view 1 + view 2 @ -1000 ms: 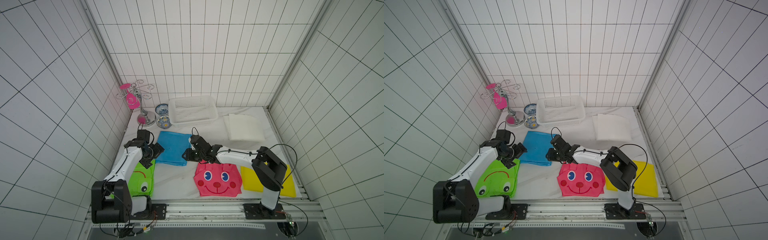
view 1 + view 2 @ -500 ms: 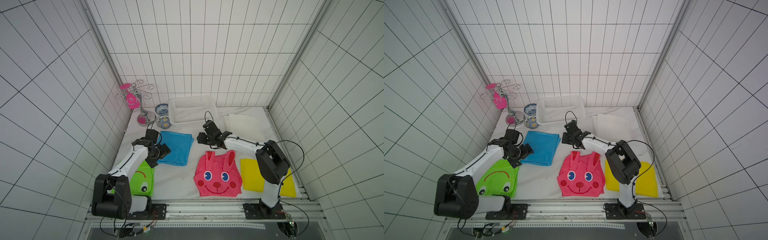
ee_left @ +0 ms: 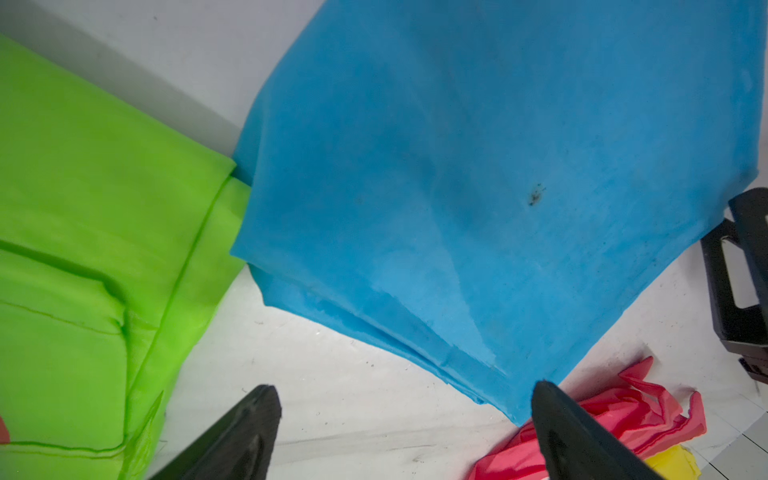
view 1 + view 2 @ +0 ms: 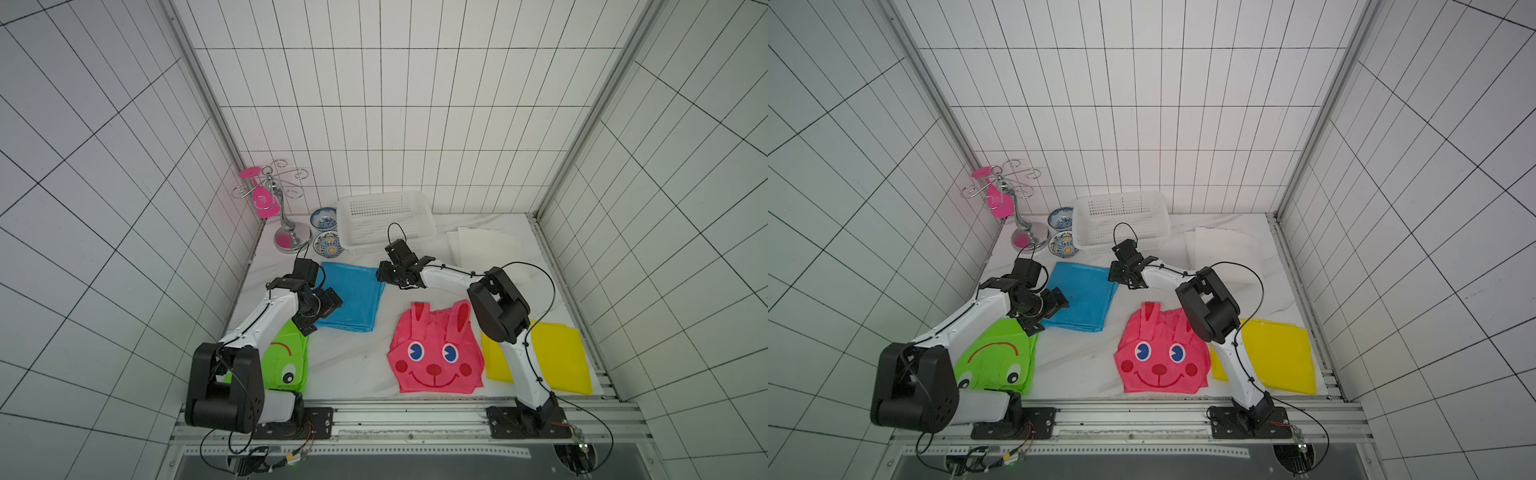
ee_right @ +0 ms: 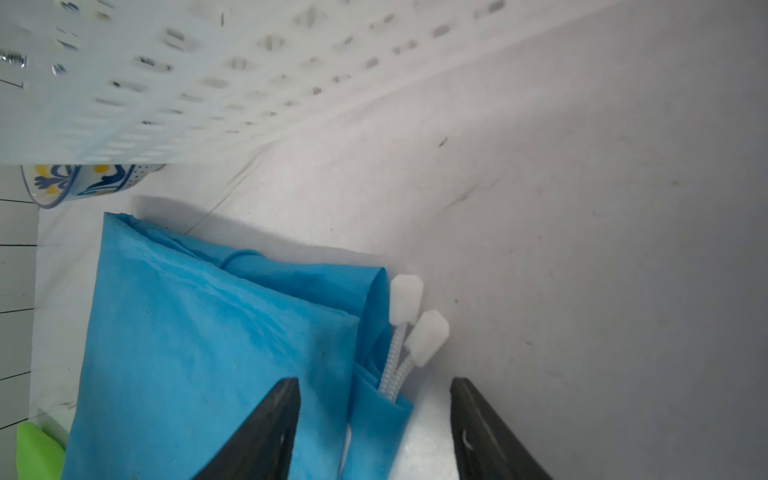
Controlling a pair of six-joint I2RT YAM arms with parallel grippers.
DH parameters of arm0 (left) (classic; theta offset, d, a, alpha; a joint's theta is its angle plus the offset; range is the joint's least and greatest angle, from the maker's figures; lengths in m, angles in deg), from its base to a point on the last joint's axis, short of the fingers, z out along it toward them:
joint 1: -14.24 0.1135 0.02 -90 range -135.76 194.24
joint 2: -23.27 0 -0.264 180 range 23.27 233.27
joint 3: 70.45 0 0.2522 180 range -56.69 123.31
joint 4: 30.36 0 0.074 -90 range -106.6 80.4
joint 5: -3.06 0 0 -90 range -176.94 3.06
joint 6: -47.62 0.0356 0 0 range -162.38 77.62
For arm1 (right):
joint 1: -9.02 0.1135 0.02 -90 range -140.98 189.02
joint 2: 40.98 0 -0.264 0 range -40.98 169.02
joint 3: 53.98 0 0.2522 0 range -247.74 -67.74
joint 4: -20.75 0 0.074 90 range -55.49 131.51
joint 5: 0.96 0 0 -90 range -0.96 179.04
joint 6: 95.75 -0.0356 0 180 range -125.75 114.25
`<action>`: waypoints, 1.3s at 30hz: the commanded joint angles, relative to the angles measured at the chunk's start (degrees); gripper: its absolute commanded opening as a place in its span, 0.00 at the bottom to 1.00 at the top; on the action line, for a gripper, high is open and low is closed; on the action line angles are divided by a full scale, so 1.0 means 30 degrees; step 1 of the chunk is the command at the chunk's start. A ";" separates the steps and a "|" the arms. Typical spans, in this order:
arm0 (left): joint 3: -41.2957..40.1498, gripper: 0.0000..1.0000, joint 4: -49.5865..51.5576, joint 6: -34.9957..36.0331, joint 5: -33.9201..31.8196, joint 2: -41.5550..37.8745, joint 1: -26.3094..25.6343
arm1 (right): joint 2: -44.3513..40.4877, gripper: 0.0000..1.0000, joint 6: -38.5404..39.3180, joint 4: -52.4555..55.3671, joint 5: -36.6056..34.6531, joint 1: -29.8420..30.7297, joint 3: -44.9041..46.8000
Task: Put the folded raincoat in the basket
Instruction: Adjust the raincoat at the center of the board.
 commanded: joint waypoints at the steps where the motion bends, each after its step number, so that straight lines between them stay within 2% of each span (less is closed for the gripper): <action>1: -0.0370 0.97 -0.0422 -0.0308 -0.0297 -0.0363 -0.0085 | 0.1109 0.55 -0.0769 0.0056 0.0660 0.0119 -0.0720; 7: -0.1188 0.97 -0.0363 -0.0751 0.0274 -0.0787 -0.0175 | 0.1012 0.14 -0.1074 -0.0400 0.1352 0.0049 -0.0491; 9: -0.1346 0.97 -0.0320 -0.0874 0.0638 -0.0929 -0.0313 | 0.0581 0.02 -0.1013 -0.0448 0.1330 0.0006 -0.0233; 10: -0.1379 0.97 -0.0279 -0.0923 0.0672 -0.0984 -0.0460 | 0.0276 0.00 -0.1064 -0.0433 0.1347 -0.0051 0.0000; 14: -0.1594 0.97 -0.0033 -0.1166 0.0471 -0.0972 -0.1198 | -0.1752 0.00 -0.1196 -0.0629 0.1211 -0.0212 0.1541; 19: -0.2267 0.97 -0.1114 -0.1989 0.0316 -0.0619 -0.1948 | -0.5025 0.00 -0.1364 -0.1197 0.0235 -0.0217 0.5041; 21: -0.2346 0.97 -0.1667 -0.2228 0.0180 -0.0242 -0.2049 | -0.6271 0.00 -0.2233 -0.1616 -0.0129 -0.0192 0.6616; 25: -0.1949 0.97 -0.2134 -0.2332 -0.0760 0.0857 -0.2197 | -0.8392 0.00 -0.2827 -0.2131 -0.0461 -0.0003 0.9167; 33: -0.0719 0.97 -0.3587 -0.2218 -0.2133 0.3574 -0.2227 | -1.0209 0.00 -0.2984 -0.2185 -0.0440 0.1275 1.1089; 39: 0.0618 0.94 -0.4004 -0.1989 -0.3269 0.4916 -0.2261 | -1.1295 0.00 -0.3087 -0.2191 -0.0331 0.1397 1.1628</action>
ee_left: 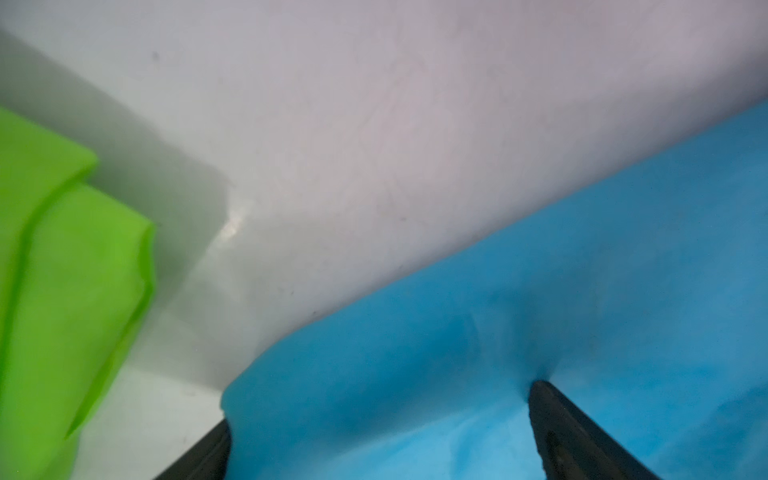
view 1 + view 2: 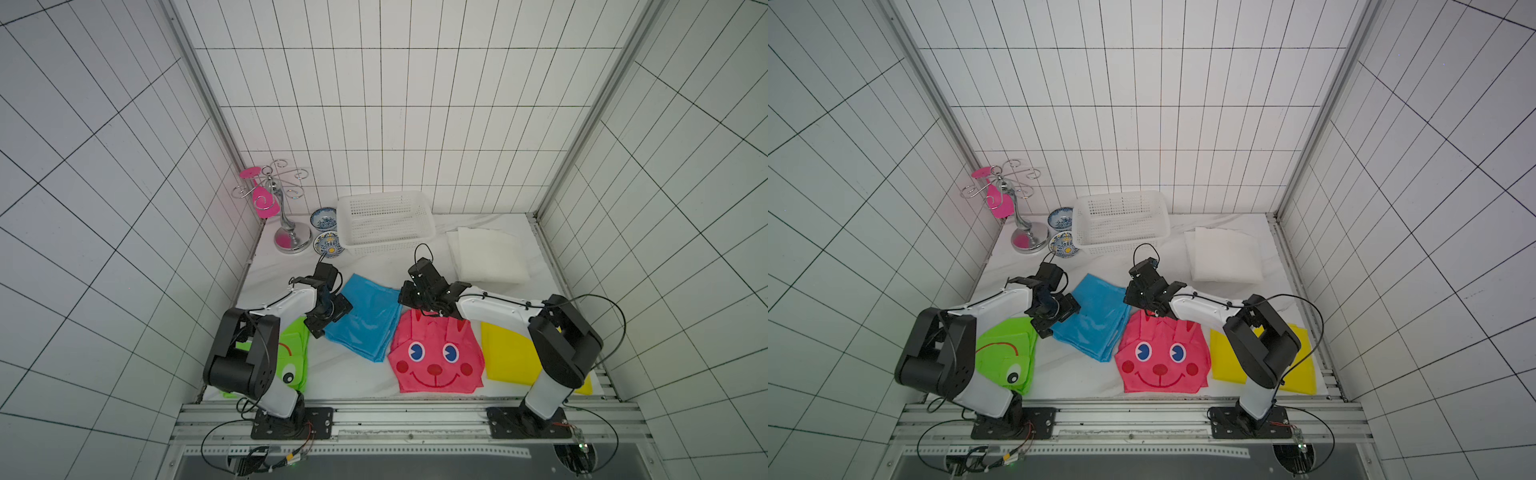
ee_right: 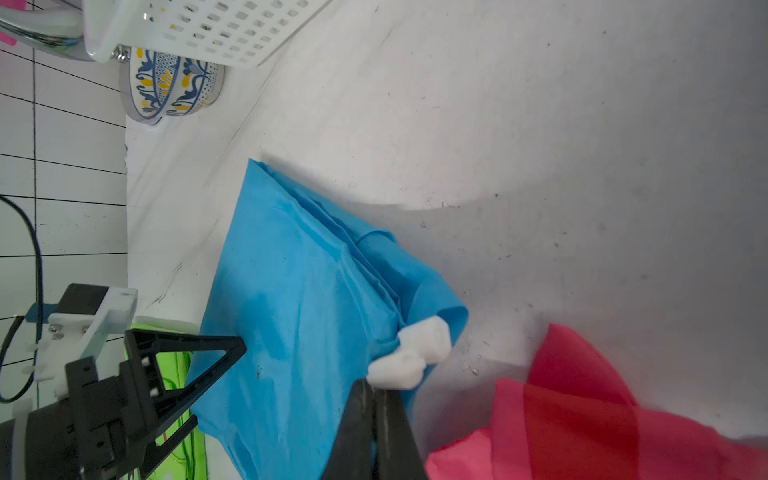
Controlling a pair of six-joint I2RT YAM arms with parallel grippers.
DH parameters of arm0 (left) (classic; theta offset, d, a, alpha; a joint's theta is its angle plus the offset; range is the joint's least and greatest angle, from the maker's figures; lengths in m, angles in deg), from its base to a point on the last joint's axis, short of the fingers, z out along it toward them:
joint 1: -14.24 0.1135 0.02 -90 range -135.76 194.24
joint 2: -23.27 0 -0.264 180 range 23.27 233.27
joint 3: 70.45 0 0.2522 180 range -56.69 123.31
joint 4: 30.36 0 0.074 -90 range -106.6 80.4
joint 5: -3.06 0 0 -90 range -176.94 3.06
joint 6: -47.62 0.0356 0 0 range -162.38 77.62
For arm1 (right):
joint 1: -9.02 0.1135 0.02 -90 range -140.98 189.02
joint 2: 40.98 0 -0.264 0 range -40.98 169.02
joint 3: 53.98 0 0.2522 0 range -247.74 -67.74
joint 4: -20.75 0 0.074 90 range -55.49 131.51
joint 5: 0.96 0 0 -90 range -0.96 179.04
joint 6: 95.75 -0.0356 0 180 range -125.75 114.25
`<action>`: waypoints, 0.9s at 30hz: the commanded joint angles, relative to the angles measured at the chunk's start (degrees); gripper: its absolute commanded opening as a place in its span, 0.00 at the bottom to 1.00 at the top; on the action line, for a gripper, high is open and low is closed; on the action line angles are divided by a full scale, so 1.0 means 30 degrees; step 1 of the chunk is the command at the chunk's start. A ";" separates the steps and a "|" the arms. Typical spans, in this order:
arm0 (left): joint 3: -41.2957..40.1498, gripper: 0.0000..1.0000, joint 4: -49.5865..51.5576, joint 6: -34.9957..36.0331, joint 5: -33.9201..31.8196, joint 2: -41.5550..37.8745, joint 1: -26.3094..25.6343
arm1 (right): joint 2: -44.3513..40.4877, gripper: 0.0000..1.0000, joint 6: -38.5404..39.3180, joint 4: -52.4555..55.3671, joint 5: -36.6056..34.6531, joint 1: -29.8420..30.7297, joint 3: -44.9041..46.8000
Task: Put the folded raincoat in the basket
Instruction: Adjust the raincoat at the center of the board.
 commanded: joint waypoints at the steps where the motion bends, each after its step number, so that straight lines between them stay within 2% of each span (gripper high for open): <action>1: 0.0983 0.93 -0.1402 0.0424 -0.1389 0.1100 -0.0099 | -0.1086 0.00 -0.0193 -0.0289 0.0141 0.0155 0.0654; 7: 0.3410 0.92 -0.0698 0.2109 -0.3175 0.2322 -0.0070 | -0.2277 0.01 -0.0065 -0.0333 0.0402 0.0867 0.1977; 12: 0.5755 0.94 0.0433 0.3737 -0.2372 0.4383 -0.0025 | -0.2854 0.05 0.0446 -0.0638 0.1030 0.1216 0.3286; 15: 0.5762 0.94 -0.0078 0.3821 -0.1849 0.4147 -0.0015 | -0.2784 0.15 0.1208 -0.0869 0.1910 0.1606 0.3519; 17: 0.5935 0.95 0.0154 0.3879 -0.2240 0.3720 0.0001 | -0.2877 0.28 0.1308 -0.0359 0.2383 0.1673 0.3345; 21: 0.6583 0.97 0.1760 0.3898 -0.3079 0.2766 0.0191 | -0.4005 0.46 0.3068 0.1347 0.1541 0.1641 0.2966; 27: 0.6015 0.97 0.4425 0.3197 -0.3944 0.0117 0.0267 | -0.5188 0.51 0.5875 0.4189 -0.0143 0.0701 0.1501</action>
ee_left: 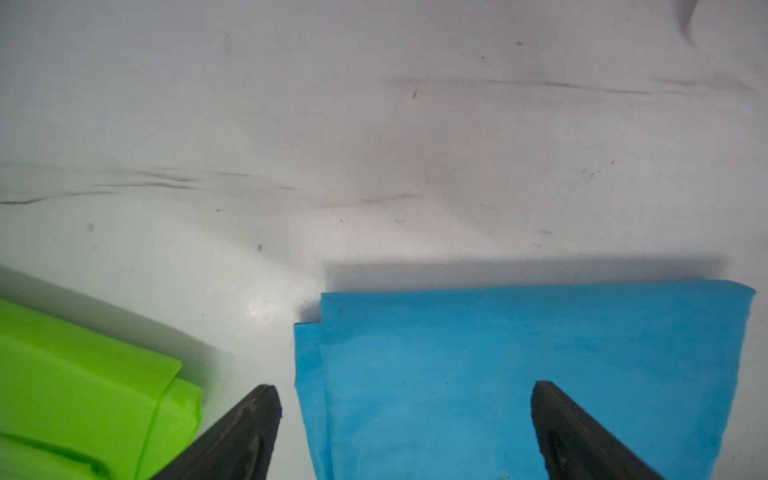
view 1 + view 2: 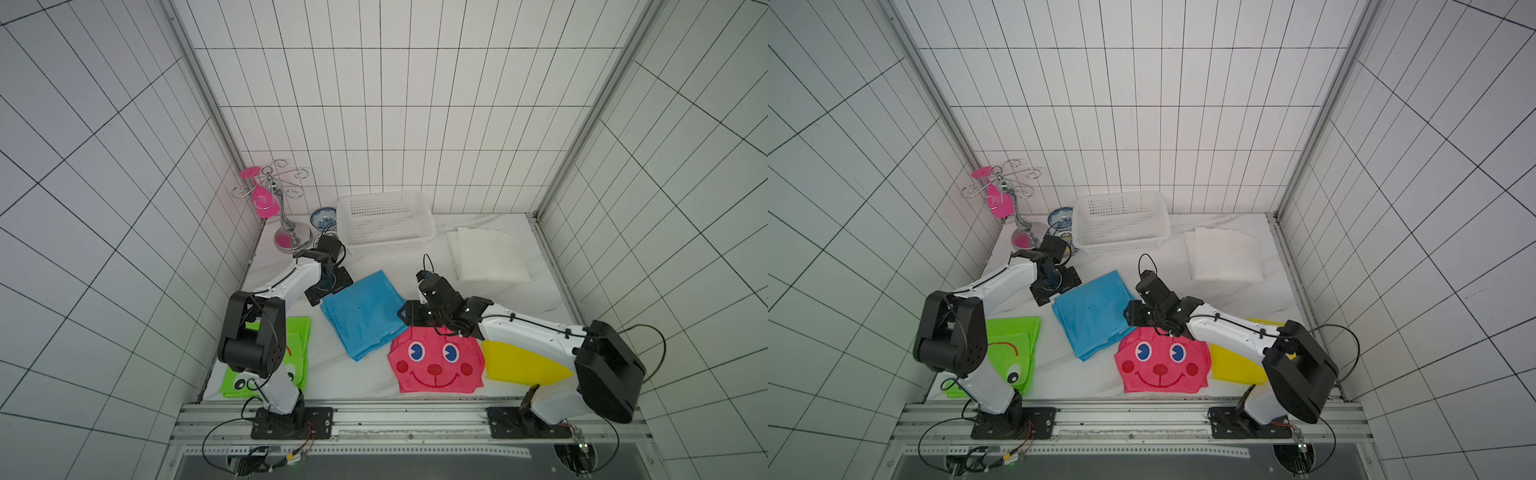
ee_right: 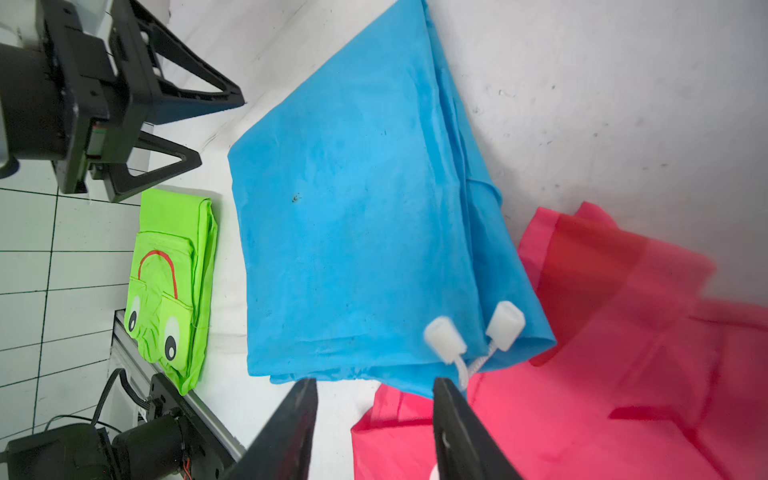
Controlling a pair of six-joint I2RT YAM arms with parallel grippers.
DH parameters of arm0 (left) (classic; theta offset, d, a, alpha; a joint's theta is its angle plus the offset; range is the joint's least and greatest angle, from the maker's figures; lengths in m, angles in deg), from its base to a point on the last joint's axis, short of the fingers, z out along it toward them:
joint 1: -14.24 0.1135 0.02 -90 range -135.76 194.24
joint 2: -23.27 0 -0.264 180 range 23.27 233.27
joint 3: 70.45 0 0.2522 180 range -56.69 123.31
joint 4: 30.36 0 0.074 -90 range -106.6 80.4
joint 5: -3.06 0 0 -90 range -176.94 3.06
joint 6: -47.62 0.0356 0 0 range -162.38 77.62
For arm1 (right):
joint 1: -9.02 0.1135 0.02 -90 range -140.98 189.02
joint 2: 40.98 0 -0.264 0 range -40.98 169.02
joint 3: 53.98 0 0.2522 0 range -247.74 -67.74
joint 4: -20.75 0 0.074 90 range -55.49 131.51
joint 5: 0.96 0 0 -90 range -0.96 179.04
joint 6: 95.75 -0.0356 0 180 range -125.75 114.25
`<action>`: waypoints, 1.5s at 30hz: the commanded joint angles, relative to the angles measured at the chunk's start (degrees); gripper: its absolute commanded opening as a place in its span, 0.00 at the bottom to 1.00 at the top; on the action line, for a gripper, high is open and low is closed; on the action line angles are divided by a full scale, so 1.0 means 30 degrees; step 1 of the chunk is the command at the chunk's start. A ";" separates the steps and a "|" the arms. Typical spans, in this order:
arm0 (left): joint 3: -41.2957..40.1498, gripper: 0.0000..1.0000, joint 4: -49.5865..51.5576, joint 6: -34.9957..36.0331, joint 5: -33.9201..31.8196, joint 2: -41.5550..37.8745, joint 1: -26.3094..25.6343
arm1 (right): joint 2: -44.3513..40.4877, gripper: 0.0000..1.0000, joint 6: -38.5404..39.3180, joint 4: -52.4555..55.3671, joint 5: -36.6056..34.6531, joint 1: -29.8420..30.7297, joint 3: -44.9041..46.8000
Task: Put the folded raincoat in the basket
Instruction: Adjust the raincoat at the center of the board, then pick up the raincoat from the center of the board.
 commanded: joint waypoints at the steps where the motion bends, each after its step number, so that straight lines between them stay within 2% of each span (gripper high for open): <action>1: -0.0481 0.97 0.1831 -0.0353 -0.0727 -0.2037 0.0079 | -0.0170 0.56 0.2542 0.2365 -0.1523 -0.0823 -0.1673; 4: -0.2632 0.97 0.1714 -0.1056 0.1084 -0.3672 -0.0158 | 0.0825 0.65 0.3477 0.3666 -0.1956 -0.1686 -0.3122; 5: -0.3427 0.97 0.1424 -0.1047 0.2286 -0.4036 -0.0330 | 0.1221 0.66 0.3694 0.3802 -0.1896 -0.1997 -0.3418; 8: -0.5472 0.97 0.1035 -0.1622 0.4028 -0.4840 -0.1082 | 0.2753 0.67 0.3870 0.4172 -0.1047 -0.2975 -0.4383; 12: -0.7004 0.97 0.0654 -0.1934 0.4296 -0.6041 -0.2384 | 0.4539 0.67 0.4172 0.4919 -0.0032 -0.3492 -0.5561; 16: -0.6785 0.96 0.1266 -0.0866 0.4385 -0.7011 -0.4034 | 0.6476 0.67 0.4997 0.5551 0.1739 -0.3693 -0.6938; 20: -0.5339 0.96 0.1818 0.0176 0.2688 -0.7950 -0.6841 | 0.8124 0.67 0.5306 0.6213 0.2399 -0.4093 -0.8702; 23: -0.5114 0.96 0.0883 0.1044 0.2150 -0.7833 -0.7721 | 0.9315 0.67 0.5350 0.6706 0.3872 -0.4411 -0.9835; 24: -0.5014 0.92 0.0708 0.1179 0.2053 -0.7661 -0.7824 | 0.9605 0.67 0.5390 0.6697 0.4324 -0.4420 -1.0001; 26: -0.4541 0.91 0.0495 0.1079 0.0404 -0.7332 -0.8429 | 0.9997 0.68 0.5423 0.6480 0.5170 -0.4419 -0.9994; 29: -0.4824 0.92 -0.1531 0.2383 -0.1977 -0.7372 -1.0201 | 1.0655 0.68 0.5143 0.6490 0.6545 -0.4553 -1.0122; 33: -0.6432 0.93 -0.4952 0.4392 -0.4046 -0.7818 -1.2269 | 1.1318 0.67 0.4954 0.6699 0.8304 -0.4667 -1.0306; 38: -0.8464 0.95 -0.8043 0.4386 -0.4462 -0.7726 -1.2462 | 1.1414 0.63 0.5076 0.6733 0.8593 -0.4769 -0.9965; 41: -0.8719 0.95 -0.8692 0.4455 -0.4223 -0.7176 -1.2462 | 1.1685 0.62 0.4696 0.6296 0.9779 -0.4752 -0.9891; 45: -0.8290 0.95 -0.9028 0.5277 -0.2250 -0.6195 -1.2077 | 1.2303 0.59 0.3933 0.5517 1.1650 -0.4771 -0.9999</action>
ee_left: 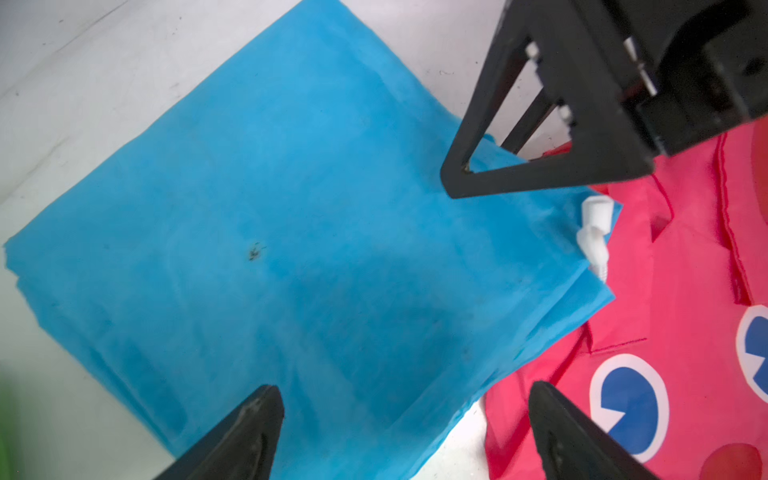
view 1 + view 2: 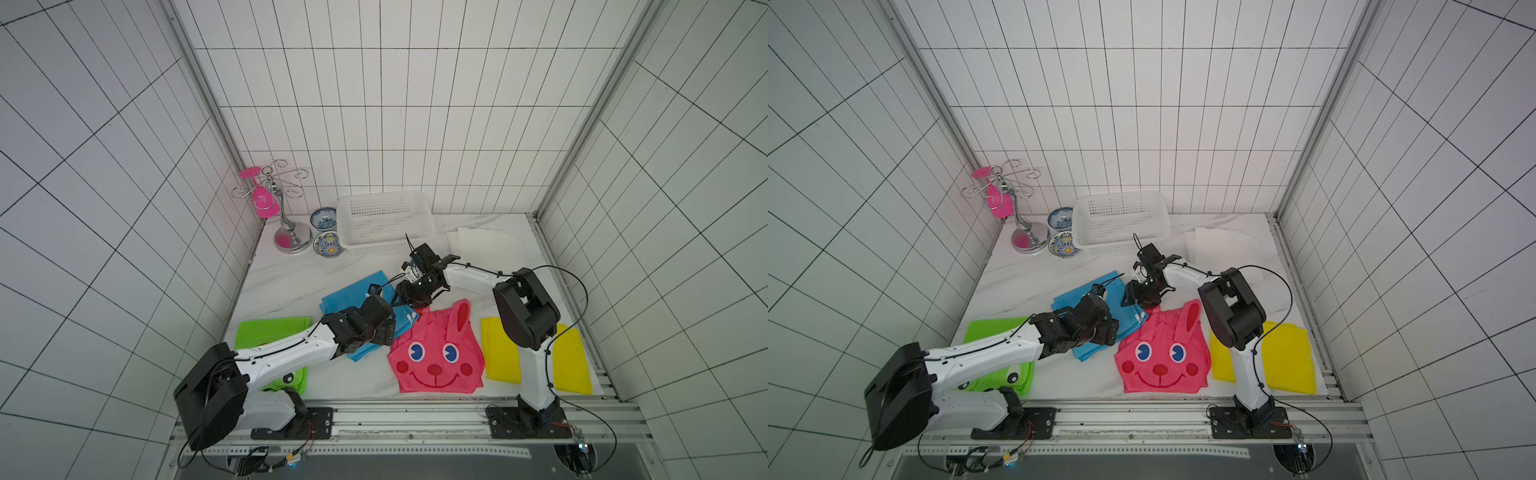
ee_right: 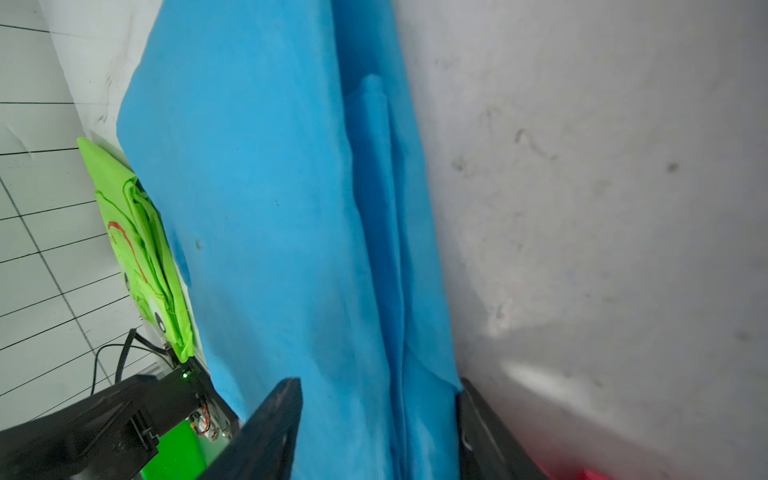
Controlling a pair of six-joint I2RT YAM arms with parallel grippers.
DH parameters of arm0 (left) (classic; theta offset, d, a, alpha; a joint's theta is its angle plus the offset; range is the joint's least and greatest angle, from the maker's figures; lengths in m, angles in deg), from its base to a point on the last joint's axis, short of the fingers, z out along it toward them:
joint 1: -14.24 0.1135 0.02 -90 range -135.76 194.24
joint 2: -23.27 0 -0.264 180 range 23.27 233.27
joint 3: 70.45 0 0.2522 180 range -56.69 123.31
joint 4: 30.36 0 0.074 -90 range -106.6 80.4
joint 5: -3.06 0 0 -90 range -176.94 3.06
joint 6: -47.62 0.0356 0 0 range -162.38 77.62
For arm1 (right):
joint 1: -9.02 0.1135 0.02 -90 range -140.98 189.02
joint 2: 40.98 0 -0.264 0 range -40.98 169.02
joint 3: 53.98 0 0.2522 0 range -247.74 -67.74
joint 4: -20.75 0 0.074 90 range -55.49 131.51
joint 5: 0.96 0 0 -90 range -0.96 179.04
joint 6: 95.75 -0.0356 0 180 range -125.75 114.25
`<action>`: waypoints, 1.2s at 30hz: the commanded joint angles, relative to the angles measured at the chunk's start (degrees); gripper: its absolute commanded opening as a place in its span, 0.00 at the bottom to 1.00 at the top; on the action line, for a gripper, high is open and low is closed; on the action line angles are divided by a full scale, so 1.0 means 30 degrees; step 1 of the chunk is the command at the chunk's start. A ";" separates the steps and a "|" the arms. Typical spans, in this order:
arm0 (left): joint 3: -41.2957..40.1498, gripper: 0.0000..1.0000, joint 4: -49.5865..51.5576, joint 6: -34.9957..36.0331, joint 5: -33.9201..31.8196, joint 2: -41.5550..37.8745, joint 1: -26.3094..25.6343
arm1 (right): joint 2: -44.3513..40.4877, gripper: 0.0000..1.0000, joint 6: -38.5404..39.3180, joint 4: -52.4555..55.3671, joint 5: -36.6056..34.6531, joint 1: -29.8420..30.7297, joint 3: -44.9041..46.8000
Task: Put the folded raincoat in the basket
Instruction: Pick up the raincoat from the center of the board.
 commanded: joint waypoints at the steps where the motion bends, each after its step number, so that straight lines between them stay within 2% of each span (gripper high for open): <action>1: 0.0564 0.95 -0.1374 0.0965 0.1571 0.0923 0.0517 | 0.0825 0.59 -0.0924 -0.0708 0.2272 -0.0157 -0.0484; 5: 0.0590 0.95 -0.1378 0.0677 0.2828 0.1658 0.1851 | 0.1040 0.55 -0.2339 -0.2091 0.2807 -0.0180 -0.0044; 10: -0.0276 0.95 -0.2363 0.0719 0.5260 0.1323 0.3540 | 0.1248 0.50 -0.4450 -0.4747 0.3983 -0.0208 0.1017; 16: -0.0778 0.94 -0.3126 0.0794 0.7380 0.1359 0.4986 | 0.1684 0.34 -0.6549 -0.7227 0.5294 -0.0182 0.1645; 20: -0.0785 0.94 -0.3235 0.0823 0.7552 0.1345 0.5073 | 0.1685 0.22 -0.6903 -0.7588 0.5438 -0.0170 0.1655; 26: -0.0910 0.94 -0.3686 0.0645 0.7654 0.1087 0.5215 | 0.1536 0.15 -0.7510 -0.8264 0.5770 -0.0087 0.1883; 29: -0.0873 0.94 -0.3760 0.0633 0.7700 0.0760 0.5265 | 0.1265 0.03 -0.8291 -0.9355 0.5935 -0.0059 0.2383; 30: -0.0944 0.94 -0.3867 0.0604 0.7613 0.0381 0.5246 | 0.1125 0.03 -0.8556 -0.9640 0.5922 -0.0082 0.2563; 33: -0.1489 0.94 -0.4781 0.0290 0.6368 -0.1397 0.4668 | 0.0522 0.00 -1.0068 -1.1599 0.6058 -0.0261 0.3465; 36: -0.1837 0.94 -0.5375 0.1295 0.4698 -0.3003 0.3246 | -0.0222 0.00 -1.0911 -1.2263 0.5691 -0.0444 0.3960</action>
